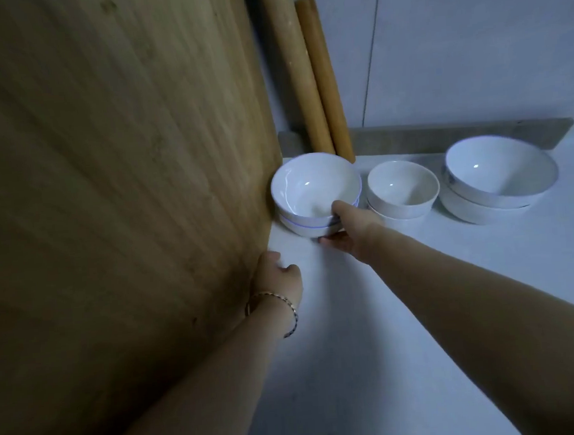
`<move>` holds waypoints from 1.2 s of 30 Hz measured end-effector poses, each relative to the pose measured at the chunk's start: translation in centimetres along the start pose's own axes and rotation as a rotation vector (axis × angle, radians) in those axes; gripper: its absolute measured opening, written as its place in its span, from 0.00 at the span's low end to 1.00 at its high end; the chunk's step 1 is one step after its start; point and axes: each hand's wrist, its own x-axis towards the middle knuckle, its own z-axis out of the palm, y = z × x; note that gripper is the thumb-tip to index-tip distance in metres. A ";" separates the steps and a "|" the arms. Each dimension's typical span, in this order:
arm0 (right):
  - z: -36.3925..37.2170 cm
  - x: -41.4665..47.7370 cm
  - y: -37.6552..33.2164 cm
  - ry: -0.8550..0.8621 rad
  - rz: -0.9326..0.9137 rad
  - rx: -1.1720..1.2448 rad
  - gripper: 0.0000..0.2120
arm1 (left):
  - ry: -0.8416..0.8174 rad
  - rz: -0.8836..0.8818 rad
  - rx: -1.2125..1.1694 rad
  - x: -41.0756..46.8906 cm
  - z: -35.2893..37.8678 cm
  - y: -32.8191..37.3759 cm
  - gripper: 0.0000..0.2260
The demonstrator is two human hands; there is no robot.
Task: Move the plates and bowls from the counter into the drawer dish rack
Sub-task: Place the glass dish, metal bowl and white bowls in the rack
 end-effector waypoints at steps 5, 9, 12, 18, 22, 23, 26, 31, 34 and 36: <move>-3.1 -2.6 2.1 -0.020 -0.012 -0.001 0.02 | -0.047 -0.058 -0.107 -3.2 -0.8 1.2 0.12; -8.6 -8.0 4.9 -0.074 0.070 -0.047 0.04 | -0.259 -0.194 -0.075 -8.7 -1.9 1.9 0.23; -13.9 -13.8 7.1 -0.147 0.108 -0.071 0.06 | -0.382 -0.249 0.053 -13.9 -2.4 0.7 0.18; -25.8 -26.7 9.9 -0.284 0.095 -0.297 0.15 | -0.553 -0.253 0.103 -27.9 -1.0 -4.8 0.24; -33.7 -32.6 12.5 -0.246 0.129 -0.501 0.13 | -0.539 -0.302 0.044 -36.9 2.2 -10.6 0.20; -35.5 -33.8 13.3 -0.216 0.140 -0.542 0.12 | -0.538 -0.322 0.051 -38.7 3.1 -12.4 0.18; -40.8 -36.2 16.6 -0.134 0.172 -0.684 0.09 | -0.557 -0.393 0.123 -42.7 5.9 -17.8 0.19; -46.5 -36.9 24.0 -0.025 0.266 -0.973 0.11 | -0.606 -0.437 0.304 -45.3 10.1 -25.4 0.20; -47.4 -35.6 27.5 0.002 0.286 -0.946 0.12 | -0.619 -0.428 0.402 -44.8 12.3 -28.9 0.20; -47.7 -34.3 29.4 0.003 0.318 -0.938 0.18 | -0.646 -0.390 0.503 -44.1 13.4 -30.5 0.23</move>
